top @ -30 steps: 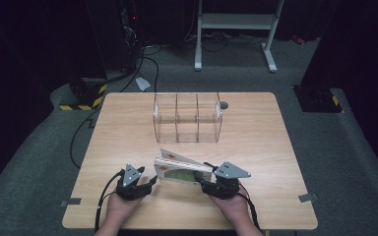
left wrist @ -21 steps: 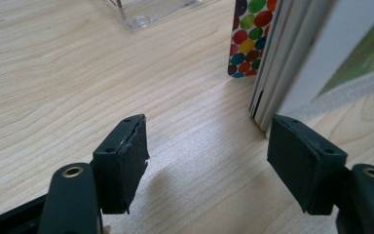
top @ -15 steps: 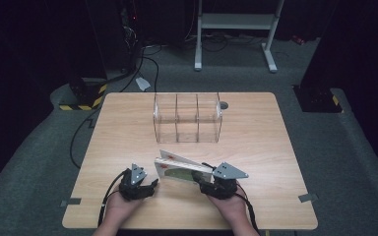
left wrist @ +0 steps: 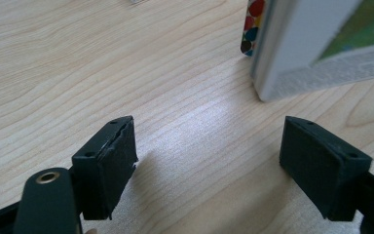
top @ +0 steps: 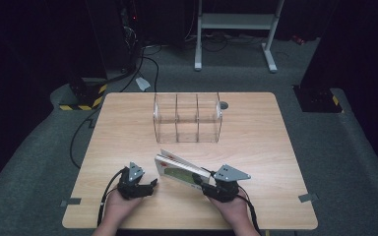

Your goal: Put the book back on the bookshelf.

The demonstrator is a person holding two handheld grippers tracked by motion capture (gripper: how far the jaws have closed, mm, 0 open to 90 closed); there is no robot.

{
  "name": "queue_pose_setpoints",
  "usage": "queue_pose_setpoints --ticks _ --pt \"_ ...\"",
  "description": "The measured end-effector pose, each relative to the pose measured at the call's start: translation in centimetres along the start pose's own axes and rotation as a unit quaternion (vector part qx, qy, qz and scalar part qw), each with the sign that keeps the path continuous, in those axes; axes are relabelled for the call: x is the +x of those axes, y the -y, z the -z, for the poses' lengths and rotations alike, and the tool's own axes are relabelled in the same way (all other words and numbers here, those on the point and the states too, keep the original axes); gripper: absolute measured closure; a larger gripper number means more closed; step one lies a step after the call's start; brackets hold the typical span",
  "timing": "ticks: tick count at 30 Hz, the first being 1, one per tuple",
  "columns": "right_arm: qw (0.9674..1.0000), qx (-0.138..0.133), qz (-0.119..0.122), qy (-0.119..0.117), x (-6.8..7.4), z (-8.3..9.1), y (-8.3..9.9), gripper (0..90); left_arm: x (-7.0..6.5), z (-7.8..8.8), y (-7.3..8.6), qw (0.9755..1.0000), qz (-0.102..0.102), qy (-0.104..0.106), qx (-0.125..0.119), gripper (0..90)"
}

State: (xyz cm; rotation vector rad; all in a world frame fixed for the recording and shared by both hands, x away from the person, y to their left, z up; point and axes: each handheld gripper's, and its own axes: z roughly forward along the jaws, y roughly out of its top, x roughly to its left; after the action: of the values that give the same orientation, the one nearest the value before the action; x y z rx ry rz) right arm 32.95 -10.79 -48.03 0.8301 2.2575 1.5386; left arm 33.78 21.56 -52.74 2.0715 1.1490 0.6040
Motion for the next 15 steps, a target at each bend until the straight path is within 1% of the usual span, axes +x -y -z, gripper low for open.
queue_pose_setpoints --ticks 1,2,4,5,6,7,9,10,11,12,13,14,15 --pt "1.0000 0.001 0.005 0.005 0.1 0.0 0.0 64.5 0.0 0.0 0.0 1.0000 0.003 0.000 0.001 21.6" --pt "1.0000 0.003 0.005 0.005 0.2 0.0 0.1 66.2 0.1 -0.1 -0.1 1.0000 -0.001 0.001 0.002 21.9" --pt "1.0000 0.002 0.005 0.002 0.2 0.0 0.1 67.4 0.5 -0.1 -0.2 1.0000 -0.001 -0.002 0.006 22.1" --pt "1.0000 0.003 0.005 0.001 0.2 0.0 0.1 67.6 0.8 -0.1 -0.2 1.0000 -0.005 -0.001 0.007 22.2" --pt "1.0000 0.003 0.007 0.001 0.3 0.0 0.1 67.9 1.2 0.1 -0.3 0.9998 -0.013 -0.008 0.014 21.4" --pt "1.0000 0.002 0.008 0.002 0.3 0.0 0.1 68.4 1.6 0.3 -0.3 0.9998 -0.009 -0.015 0.011 21.6" --pt "1.0000 0.001 0.008 0.003 0.4 0.0 0.1 70.1 2.9 0.7 -0.1 0.9996 0.025 -0.014 -0.004 22.6" --pt "0.9999 0.001 0.010 0.006 0.4 0.0 0.1 71.8 3.3 0.8 0.0 0.9991 0.037 -0.020 -0.010 23.1" --pt "0.9997 0.000 0.018 0.015 0.6 0.0 0.1 73.7 3.6 0.9 0.2 0.9987 0.040 -0.027 -0.016 23.2" --pt "0.9996 -0.003 0.018 0.022 0.7 0.1 0.1 74.0 3.7 0.8 0.4 0.9986 0.042 -0.029 -0.015 23.3" --pt "0.9995 -0.007 0.014 0.027 0.7 0.1 0.1 74.2 3.9 0.7 0.4 0.9986 0.044 -0.025 -0.011 23.1" --pt "0.9995 -0.009 0.014 0.028 0.7 0.2 0.1 74.4 4.1 0.6 0.4 0.9988 0.042 -0.023 -0.011 22.3" --pt "0.9993 -0.009 0.017 0.032 0.8 0.2 0.1 74.4 4.2 0.6 0.4 0.9987 0.037 -0.032 -0.011 22.4"
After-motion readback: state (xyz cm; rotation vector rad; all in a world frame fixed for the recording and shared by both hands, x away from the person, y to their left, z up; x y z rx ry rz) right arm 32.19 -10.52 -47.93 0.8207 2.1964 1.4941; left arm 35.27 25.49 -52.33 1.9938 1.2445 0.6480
